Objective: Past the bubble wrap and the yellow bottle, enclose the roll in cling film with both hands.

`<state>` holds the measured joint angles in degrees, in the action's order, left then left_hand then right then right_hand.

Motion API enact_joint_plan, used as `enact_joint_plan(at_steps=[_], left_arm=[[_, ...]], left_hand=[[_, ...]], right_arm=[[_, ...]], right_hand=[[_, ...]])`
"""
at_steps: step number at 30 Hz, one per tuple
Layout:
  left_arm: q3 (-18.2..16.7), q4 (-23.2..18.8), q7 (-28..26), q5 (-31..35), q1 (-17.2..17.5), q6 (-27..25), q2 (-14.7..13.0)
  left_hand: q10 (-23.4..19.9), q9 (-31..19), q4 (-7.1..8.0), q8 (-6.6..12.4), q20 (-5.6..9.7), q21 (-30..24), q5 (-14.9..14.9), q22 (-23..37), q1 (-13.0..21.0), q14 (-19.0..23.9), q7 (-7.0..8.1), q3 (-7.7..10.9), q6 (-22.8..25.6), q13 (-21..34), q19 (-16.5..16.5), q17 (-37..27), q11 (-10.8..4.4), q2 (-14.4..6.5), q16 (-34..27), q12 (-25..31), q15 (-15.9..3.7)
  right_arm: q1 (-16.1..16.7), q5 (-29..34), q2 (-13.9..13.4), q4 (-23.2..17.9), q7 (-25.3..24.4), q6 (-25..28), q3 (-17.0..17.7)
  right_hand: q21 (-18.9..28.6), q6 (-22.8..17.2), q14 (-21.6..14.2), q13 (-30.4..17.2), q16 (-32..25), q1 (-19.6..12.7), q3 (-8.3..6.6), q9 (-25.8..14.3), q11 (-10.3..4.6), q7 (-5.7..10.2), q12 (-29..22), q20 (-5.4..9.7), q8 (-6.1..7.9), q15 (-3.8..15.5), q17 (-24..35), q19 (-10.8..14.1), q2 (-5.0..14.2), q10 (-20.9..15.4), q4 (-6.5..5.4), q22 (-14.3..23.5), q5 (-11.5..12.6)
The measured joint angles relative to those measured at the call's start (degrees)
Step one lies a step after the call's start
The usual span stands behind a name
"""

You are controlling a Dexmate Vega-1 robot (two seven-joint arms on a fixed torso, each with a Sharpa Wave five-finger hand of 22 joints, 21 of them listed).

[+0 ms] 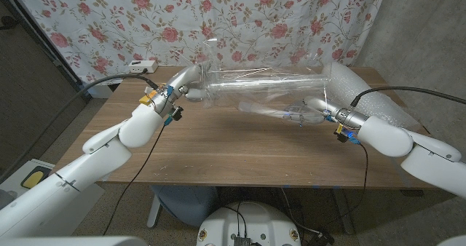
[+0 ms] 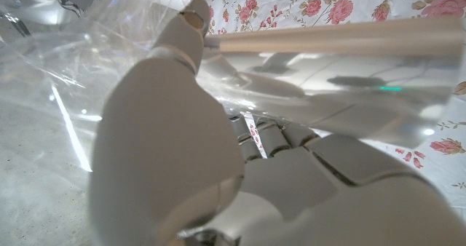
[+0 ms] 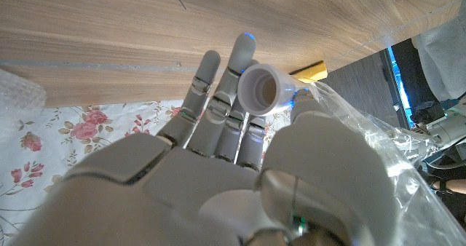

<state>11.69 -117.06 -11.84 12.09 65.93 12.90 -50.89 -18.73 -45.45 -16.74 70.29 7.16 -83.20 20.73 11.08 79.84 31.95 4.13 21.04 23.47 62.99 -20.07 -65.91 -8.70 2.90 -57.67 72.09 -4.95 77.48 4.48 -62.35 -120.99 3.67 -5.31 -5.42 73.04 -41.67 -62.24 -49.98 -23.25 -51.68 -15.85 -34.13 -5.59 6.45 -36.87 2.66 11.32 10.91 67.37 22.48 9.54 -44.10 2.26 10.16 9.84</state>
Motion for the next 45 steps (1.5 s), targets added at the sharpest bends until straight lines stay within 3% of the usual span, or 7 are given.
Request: enact_joint_plan(at_steps=[45], left_arm=[[-0.7, -0.8, 1.3, -0.4, 0.9, 1.1, 0.9]], left_hand=[[-0.1, 0.6, 0.02, 0.38, 0.22, 0.1, -0.2, -0.2, 0.0, 0.3, -0.04, -0.02, -0.1, -0.9, -0.2, 0.6, -0.11, 0.0, 0.0, 0.4, 0.12]], right_arm=[[0.9, -0.6, -1.6, -0.3, -1.8, 0.4, 0.2]], right_hand=[[0.0, 0.0, -0.2, 0.0, 0.1, 0.1, 0.00, 0.0, 0.15, 0.00, 0.2, -0.21, 0.22, 0.00, 0.0, 0.2, 0.12, -0.2, 0.00, 0.0, 0.0]])
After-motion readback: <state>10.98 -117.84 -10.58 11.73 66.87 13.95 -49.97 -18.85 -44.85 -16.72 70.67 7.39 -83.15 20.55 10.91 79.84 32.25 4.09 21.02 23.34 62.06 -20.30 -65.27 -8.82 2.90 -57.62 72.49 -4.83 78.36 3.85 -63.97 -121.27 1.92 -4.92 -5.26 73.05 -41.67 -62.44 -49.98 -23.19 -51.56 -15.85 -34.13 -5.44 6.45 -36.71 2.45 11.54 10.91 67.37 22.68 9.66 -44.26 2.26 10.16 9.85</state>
